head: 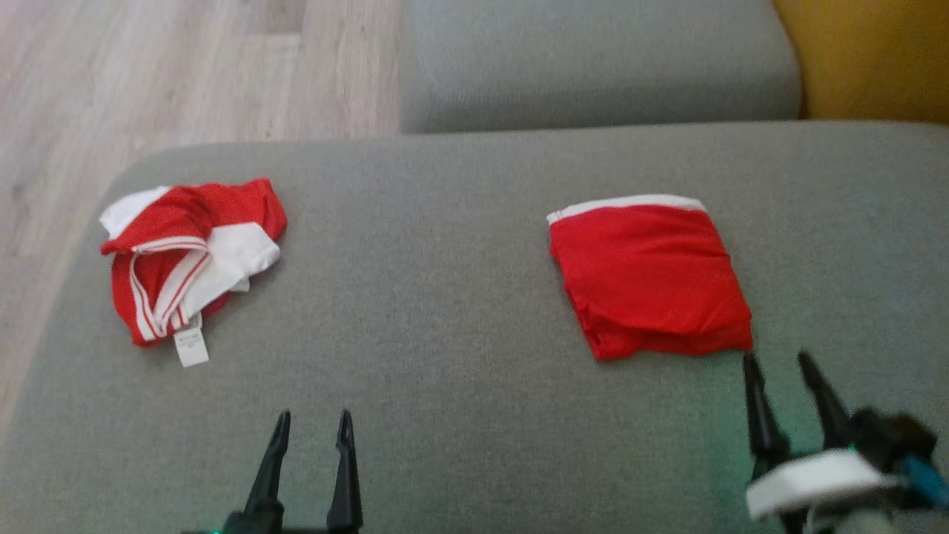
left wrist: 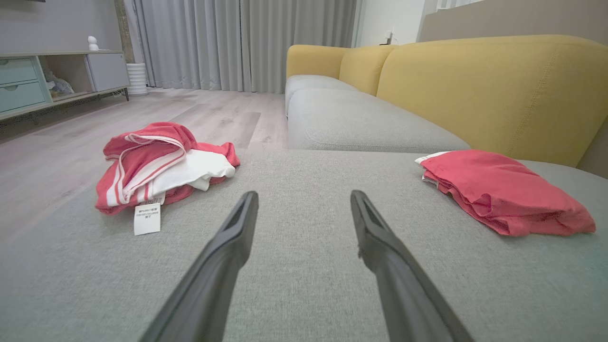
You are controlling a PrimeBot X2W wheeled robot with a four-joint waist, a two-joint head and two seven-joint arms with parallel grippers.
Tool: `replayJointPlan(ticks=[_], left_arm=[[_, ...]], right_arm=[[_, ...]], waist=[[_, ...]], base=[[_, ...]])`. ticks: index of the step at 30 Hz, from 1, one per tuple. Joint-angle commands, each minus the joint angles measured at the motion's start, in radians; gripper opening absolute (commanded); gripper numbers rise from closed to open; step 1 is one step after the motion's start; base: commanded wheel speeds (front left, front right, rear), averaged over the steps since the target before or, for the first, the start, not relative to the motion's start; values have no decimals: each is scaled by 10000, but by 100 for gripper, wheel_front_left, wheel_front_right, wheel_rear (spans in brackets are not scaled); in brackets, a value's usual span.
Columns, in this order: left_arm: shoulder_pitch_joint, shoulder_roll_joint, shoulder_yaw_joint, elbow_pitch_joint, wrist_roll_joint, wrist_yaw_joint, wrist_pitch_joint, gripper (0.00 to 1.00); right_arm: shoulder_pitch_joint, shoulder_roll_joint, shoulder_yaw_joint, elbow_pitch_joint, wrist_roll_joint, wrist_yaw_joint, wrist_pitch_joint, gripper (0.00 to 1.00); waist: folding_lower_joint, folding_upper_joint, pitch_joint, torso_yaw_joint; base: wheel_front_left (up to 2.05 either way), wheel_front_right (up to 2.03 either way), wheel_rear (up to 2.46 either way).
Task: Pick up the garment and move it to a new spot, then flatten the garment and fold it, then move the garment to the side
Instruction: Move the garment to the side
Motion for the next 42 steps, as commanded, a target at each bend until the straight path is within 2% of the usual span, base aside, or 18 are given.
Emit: replayJointPlan(ticks=[1,5,11,17,18,19,20,21,29,34,35,42], left_arm=[[-696,-30,193,-375,104,74,-53,100],[-1418,-30,-224,-489,52,162,-53,100],[-2193,-30,-629,-535,-121,348,-53,100],[-2563,-30,-902,-509,-258,501,-53,100],[-2594,-30,-921,-508,-270,525,-53,100],[-2619,-30,-932,-503,-278,542,-53,100],[-2636,-30,-940,-498,-283,554,-53,100],[-2655,-30,-940,-501,-282,566,-53,100],[-2891,-30,-779,-691,-173,585,-53,100],[-3326,-30,-826,-780,-52,522,-53,100],[-3326,-30,-826,-780,-52,522,-53,100],[-4180,-30,-996,-720,130,363,-53,100]], right_arm=[[-863,-348,283,-62,150,-7,-108,100],[-2727,-1153,819,1338,1408,-7,60,100],[-4407,-2332,1581,2824,2591,-7,933,100],[-5265,-2820,2463,4072,3521,-7,1772,100],[-5353,-2835,2658,4133,3725,-7,1784,94],[-5418,-2855,2860,4202,3917,-7,1813,46],[-5469,-2901,3099,4245,4077,-7,1847,5],[-5527,-2962,3283,4279,4236,-7,1825,0],[-6492,-3822,4138,4519,4749,-7,1269,0],[-7322,-4928,4261,4844,4584,-7,1123,0],[-7322,-4928,4261,4844,4584,-7,1123,0],[-8175,-6667,3792,5638,4320,-7,915,0]], waist=[[-1,0,459,24],[-1,0,1444,251],[-1,0,2262,583],[-1,0,2699,820],[-1,0,2747,833],[-1,0,2772,841],[-1,0,2799,845],[-1,0,2834,838],[-1,0,3412,107],[-1,0,4119,-420],[-1,0,4119,-420],[-1,0,5136,-832]], base=[[0,0,0],[0,0,0],[0,0,0],[0,0,0],[0,0,0],[0,0,0],[0,0,0],[0,0,0],[0,0,0],[0,0,0],[0,0,0],[0,0,0]])
